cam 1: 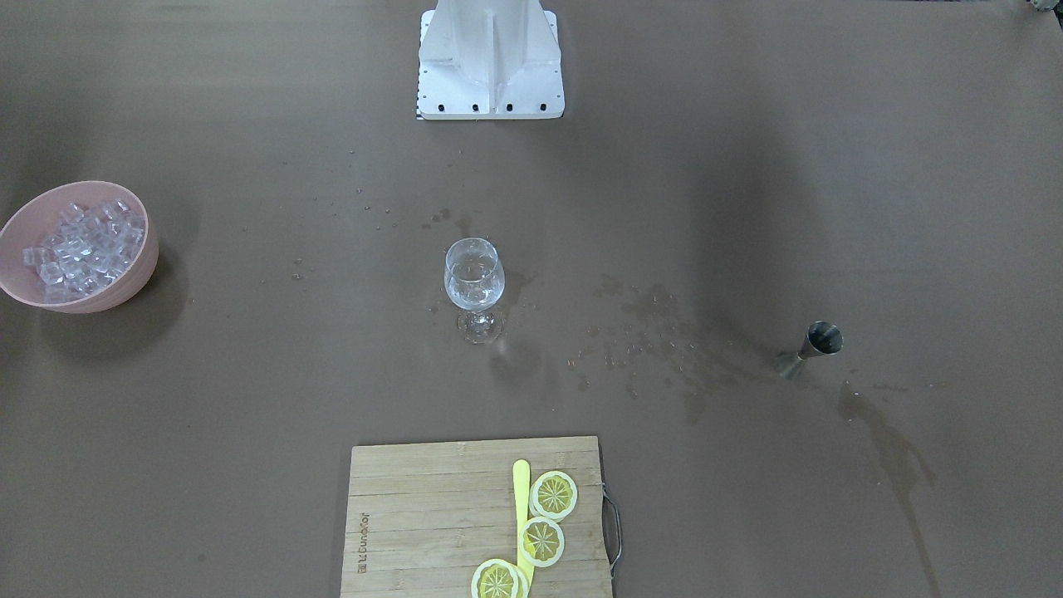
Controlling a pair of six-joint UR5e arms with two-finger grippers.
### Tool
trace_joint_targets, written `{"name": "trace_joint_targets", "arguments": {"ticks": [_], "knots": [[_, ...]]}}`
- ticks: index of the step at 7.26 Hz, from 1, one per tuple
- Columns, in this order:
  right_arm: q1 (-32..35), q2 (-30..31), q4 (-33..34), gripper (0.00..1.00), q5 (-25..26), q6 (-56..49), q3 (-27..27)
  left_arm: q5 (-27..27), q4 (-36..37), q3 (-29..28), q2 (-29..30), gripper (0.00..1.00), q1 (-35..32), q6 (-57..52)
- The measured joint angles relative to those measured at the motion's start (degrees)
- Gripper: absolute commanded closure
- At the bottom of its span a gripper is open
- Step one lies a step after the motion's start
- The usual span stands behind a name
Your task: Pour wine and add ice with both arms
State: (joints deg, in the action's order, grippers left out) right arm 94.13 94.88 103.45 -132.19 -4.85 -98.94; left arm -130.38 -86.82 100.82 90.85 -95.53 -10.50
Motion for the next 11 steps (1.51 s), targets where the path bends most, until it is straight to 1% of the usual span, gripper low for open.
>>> {"name": "trace_joint_targets", "arguments": {"ticks": [2, 3, 4, 5, 6, 7, 8, 9, 10, 11], "knots": [[0.00, -0.01, 0.00, 0.00, 0.00, 0.00, 0.06, -0.13, -3.17, 3.05, 1.00, 0.02, 1.66, 1.27], [0.00, 0.00, 0.00, 0.00, -0.01, -0.03, 0.11, -0.12, -4.20, 5.12, 1.16, 0.02, 4.64, 5.37], [0.00, 0.09, 0.00, 0.00, -0.06, -0.01, 0.04, -0.05, -6.24, 7.54, 1.15, 0.02, 8.76, 13.60], [0.00, 0.16, 0.00, 0.00, -0.08, 0.01, 0.01, 0.14, -10.26, 9.34, 0.76, 0.02, 12.94, 23.24], [0.00, 0.19, 0.00, 0.00, -0.08, 0.01, -0.02, 1.56, -15.97, 10.35, -0.07, 0.02, 17.13, 33.15], [0.00, 0.23, 0.00, 0.00, -0.09, 0.00, -0.02, 5.76, -21.07, 11.41, -0.99, 0.02, 21.67, 41.89], [0.00, 0.27, 0.00, 0.00, -0.09, -0.04, 0.02, 11.51, -24.43, 12.87, -1.96, 0.03, 26.70, 49.49], [0.00, 0.31, 0.00, 0.00, -0.09, -0.06, 0.15, 15.66, -27.83, 13.89, -2.49, 0.03, 31.22, 56.90], [0.00, 0.35, 0.00, 0.00, -0.09, -0.07, 0.22, 19.54, -32.79, 14.39, -3.09, 0.03, 35.41, 64.23], [0.00, 0.37, 0.00, 0.00, -0.09, -0.07, 0.27, 24.93, -36.66, 14.59, -3.86, 0.03, 39.91, 70.21]]}}
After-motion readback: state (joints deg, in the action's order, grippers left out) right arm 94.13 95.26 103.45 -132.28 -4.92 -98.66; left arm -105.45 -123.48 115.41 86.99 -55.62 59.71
